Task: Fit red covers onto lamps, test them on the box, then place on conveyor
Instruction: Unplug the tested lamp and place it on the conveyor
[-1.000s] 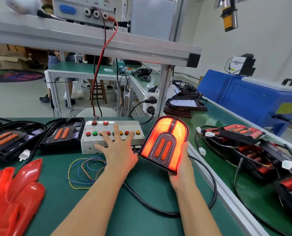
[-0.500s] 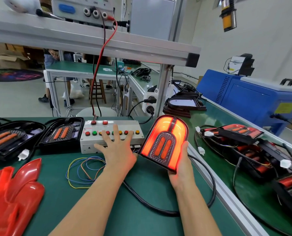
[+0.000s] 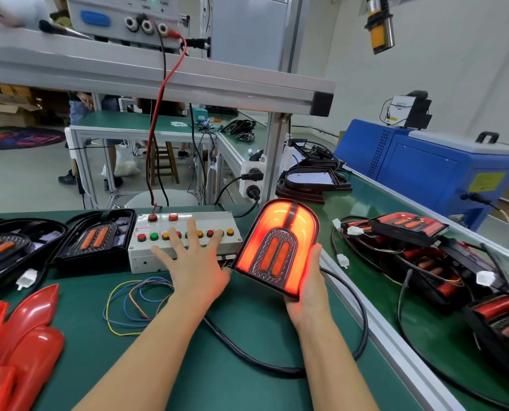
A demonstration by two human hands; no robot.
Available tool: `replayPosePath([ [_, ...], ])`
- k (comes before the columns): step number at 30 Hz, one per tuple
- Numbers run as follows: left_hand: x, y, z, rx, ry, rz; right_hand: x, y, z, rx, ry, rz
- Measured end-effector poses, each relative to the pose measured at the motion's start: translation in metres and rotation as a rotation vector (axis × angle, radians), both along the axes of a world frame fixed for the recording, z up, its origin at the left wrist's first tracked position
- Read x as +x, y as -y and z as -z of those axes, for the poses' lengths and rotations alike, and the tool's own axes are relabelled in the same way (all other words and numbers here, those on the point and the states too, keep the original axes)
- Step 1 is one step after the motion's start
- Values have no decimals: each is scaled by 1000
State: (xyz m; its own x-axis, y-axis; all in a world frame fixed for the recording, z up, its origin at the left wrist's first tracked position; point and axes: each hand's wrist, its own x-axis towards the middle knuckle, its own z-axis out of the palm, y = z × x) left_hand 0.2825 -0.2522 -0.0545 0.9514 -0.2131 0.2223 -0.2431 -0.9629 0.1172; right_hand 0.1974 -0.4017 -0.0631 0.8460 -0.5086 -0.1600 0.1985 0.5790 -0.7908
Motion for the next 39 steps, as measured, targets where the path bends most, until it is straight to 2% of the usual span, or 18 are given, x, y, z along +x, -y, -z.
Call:
replayPosePath([
  [7, 4, -3, 0, 45, 108, 70, -1, 1, -1, -1, -25, 5],
  [21, 4, -2, -6, 52, 71, 99, -1, 1, 0, -6, 9, 3],
  [39, 4, -3, -5, 48, 64, 101, -7, -1, -3, -15, -58, 36],
])
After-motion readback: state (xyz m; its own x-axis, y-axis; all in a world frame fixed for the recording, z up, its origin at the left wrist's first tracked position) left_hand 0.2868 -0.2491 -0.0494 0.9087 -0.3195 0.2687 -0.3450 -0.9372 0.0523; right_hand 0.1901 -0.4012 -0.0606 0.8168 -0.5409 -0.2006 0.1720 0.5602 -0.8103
